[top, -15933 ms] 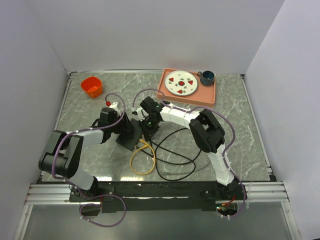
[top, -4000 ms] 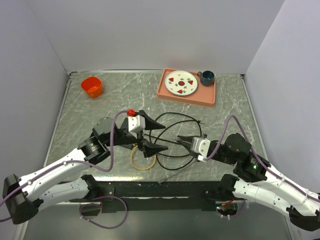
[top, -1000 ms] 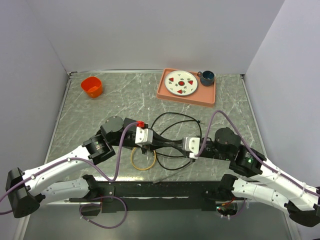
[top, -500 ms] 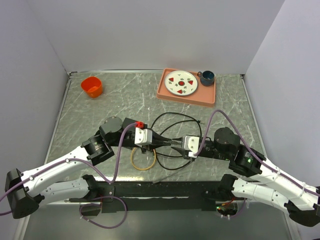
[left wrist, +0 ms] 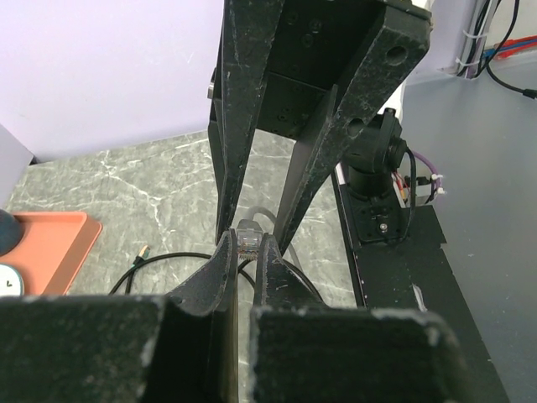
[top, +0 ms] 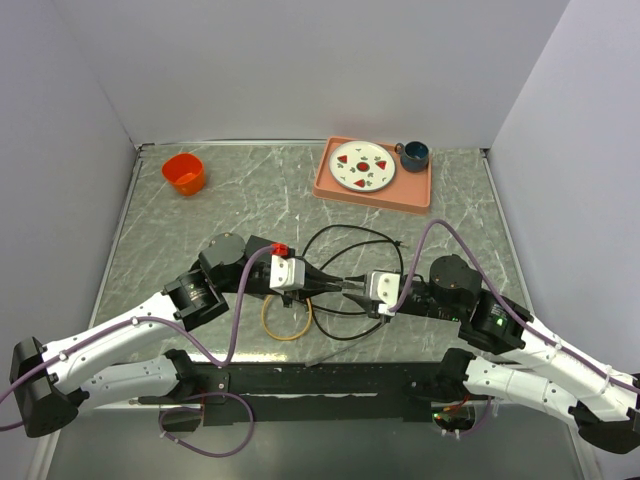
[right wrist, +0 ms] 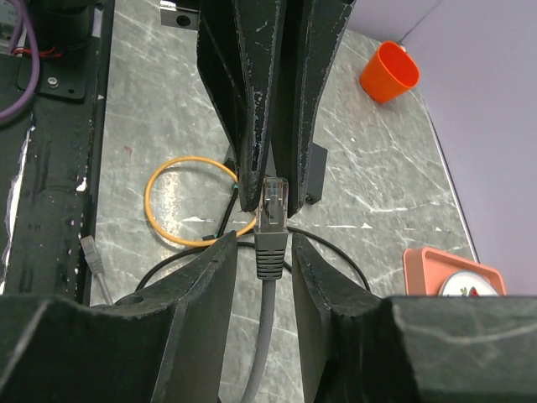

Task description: Insert the plug into the switch port

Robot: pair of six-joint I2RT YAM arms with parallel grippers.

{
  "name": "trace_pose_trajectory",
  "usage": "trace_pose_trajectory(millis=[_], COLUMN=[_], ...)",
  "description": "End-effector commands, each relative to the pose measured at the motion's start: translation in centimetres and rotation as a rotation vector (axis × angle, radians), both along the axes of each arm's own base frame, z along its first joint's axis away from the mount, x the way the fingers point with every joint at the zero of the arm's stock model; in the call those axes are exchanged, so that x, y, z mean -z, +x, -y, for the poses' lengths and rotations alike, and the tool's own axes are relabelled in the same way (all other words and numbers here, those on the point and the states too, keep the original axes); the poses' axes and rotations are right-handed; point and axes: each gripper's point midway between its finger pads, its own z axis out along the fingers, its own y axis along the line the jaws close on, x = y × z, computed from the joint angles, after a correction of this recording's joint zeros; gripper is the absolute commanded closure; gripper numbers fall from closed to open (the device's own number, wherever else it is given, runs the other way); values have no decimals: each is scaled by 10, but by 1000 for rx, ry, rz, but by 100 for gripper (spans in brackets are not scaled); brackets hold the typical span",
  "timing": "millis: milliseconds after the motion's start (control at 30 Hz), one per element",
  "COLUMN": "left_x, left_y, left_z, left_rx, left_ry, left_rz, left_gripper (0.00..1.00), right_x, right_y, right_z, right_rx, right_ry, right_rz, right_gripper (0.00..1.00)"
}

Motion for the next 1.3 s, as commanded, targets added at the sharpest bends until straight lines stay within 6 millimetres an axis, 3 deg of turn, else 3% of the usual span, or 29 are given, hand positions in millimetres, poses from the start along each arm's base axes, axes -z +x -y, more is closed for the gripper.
trace_pose_trajectory(millis=[0,167,200,267,300,400,533,567,600,633,700,733,800,833,900,933,1000,1033,1100,1133,1200,1233,1267], left_x=[-5,-5,-5,-3,-3,-1,2,3,2,3,3,10,21,32,50,70,89,110,128,147,162,176,183], left_y=[-1,-2,-1,0,0,0,10,17,27,60,98,122,141,165,188,210,226,243,259,266,276,279,281], left_z=[-2,-2,-2,-2,-2,-2,-4,-4,-6,-14,-32,-45,-57,-72,-88,-106,-119,-138,-160,-168,-186,-191,-195], left_rx=[-3,1,-4,-7,-9,-12,-71,-116,-189,-382,-625,-719,-750,-792,-858,-942,-988,-1055,-1118,-1154,-1192,-1209,-1219], left_ry=[-20,-20,-18,-12,-10,-9,-9,-9,-12,-19,-70,-73,-91,-88,-99,-84,-79,-65,-79,-56,-72,-61,-62], left_rz=[44,43,46,44,42,39,17,-8,-62,-103,-243,-270,-373,-425,-537,-591,-685,-747,-843,-892,-958,-993,-1014], left_gripper=[99,99,99,99,99,99,99,93,53,34,1,1,3,3,3,3,3,3,3,3,3,3,3], right_x=[-30,-28,-28,-28,-29,-28,-23,-23,-19,-17,-10,-5,4,5,10,19,18,34,35,57,61,87,83], right_y=[-1,-1,-1,-1,-1,1,5,7,9,12,19,23,35,45,60,67,77,86,98,108,122,131,141], right_z=[1,1,1,0,0,-1,-3,-2,-3,-4,-5,-8,-7,-11,-11,-17,-25,-33,-45,-54,-68,-77,-86], right_rx=[3,5,5,0,4,7,21,36,43,54,89,100,165,206,268,277,289,284,270,270,276,282,288], right_ry=[68,63,63,61,65,61,49,47,40,32,15,3,-9,1,21,-2,24,-11,-3,-57,-82,-138,-134], right_rz=[33,30,27,28,28,26,18,18,12,8,-7,-15,-37,-47,-103,-141,-219,-281,-336,-388,-409,-458,-457], right_gripper=[60,64,71,74,87,100,100,100,100,100,100,100,100,100,100,100,100,100,100,100,100,100,100])
